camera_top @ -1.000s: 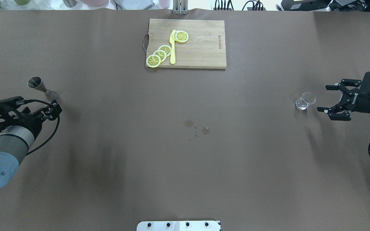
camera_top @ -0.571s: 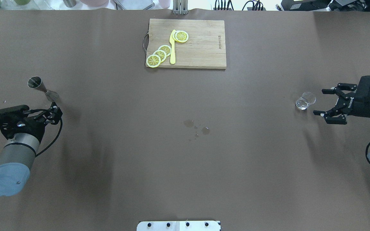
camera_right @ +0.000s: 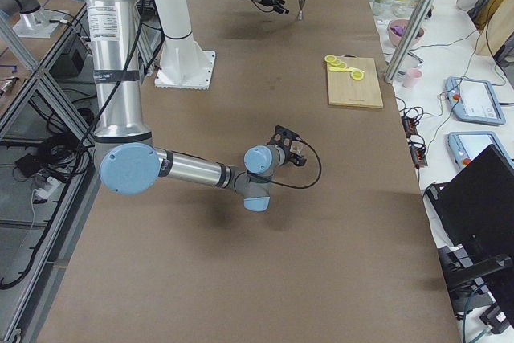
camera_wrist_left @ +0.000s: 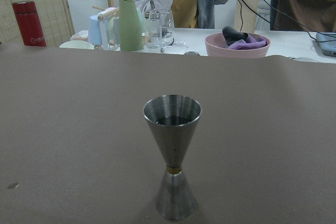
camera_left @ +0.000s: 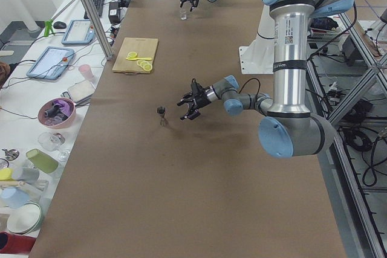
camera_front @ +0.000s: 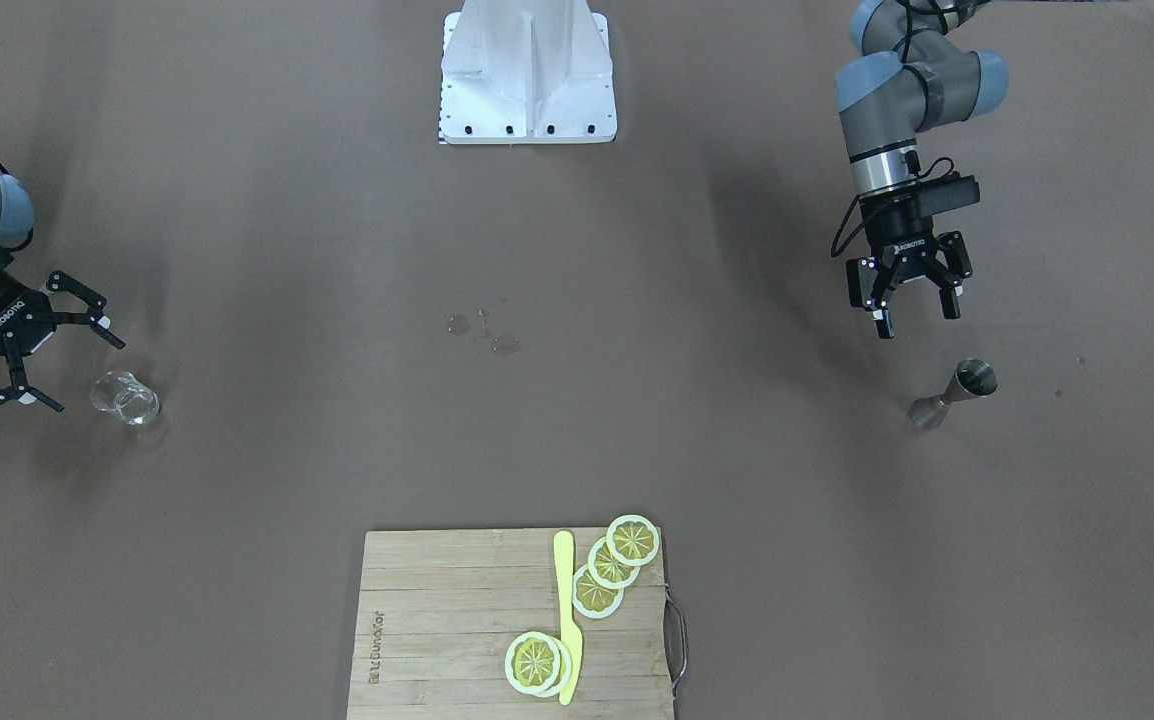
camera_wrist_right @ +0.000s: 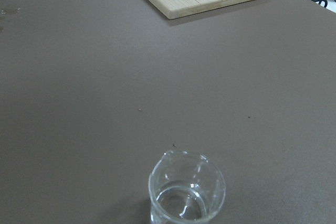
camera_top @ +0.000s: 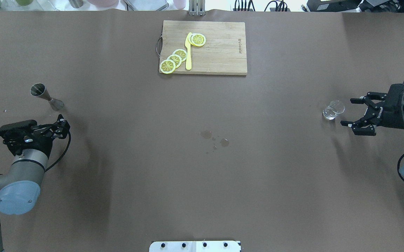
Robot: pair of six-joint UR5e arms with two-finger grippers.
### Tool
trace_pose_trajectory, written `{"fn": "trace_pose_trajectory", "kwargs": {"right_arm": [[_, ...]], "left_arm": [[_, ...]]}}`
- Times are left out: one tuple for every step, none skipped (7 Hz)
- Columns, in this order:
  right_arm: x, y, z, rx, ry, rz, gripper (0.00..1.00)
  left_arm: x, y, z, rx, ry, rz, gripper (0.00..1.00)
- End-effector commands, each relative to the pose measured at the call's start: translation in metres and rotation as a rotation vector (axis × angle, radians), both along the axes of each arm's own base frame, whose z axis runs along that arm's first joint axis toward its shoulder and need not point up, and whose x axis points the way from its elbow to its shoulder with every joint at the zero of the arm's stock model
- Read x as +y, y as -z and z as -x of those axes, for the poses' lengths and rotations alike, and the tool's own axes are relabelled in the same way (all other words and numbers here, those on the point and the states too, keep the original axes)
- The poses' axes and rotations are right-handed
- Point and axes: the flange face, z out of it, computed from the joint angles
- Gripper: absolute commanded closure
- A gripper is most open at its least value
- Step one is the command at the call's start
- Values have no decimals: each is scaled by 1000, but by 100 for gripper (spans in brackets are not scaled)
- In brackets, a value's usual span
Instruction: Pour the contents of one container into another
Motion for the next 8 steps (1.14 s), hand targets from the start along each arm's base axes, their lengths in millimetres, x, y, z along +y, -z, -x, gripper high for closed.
{"fn": "trace_pose_trajectory", "kwargs": {"right_arm": [[-2,-1,6,0,-8,7,0],[-2,-1,9,-1,-10,11,0],[-5,-1,12,-3,-18,15,0],[-9,4,15,-19,-35,30,0],[-10,6,15,-38,-69,38,0],[-10,7,15,-71,-100,64,1],[-7,7,16,-91,-111,75,1],[-1,5,19,-95,-105,70,1]], "left_arm": [[0,-12,-4,-23,-4,9,2],[-1,-12,-8,-22,-4,8,2],[-3,-17,-8,-31,2,10,2],[-8,-14,-9,-23,10,9,2],[-16,-17,-10,-24,24,10,2],[-27,-11,-12,0,44,1,2],[-35,-15,-10,-9,59,2,2],[-41,-14,-7,-3,72,0,2]]}}
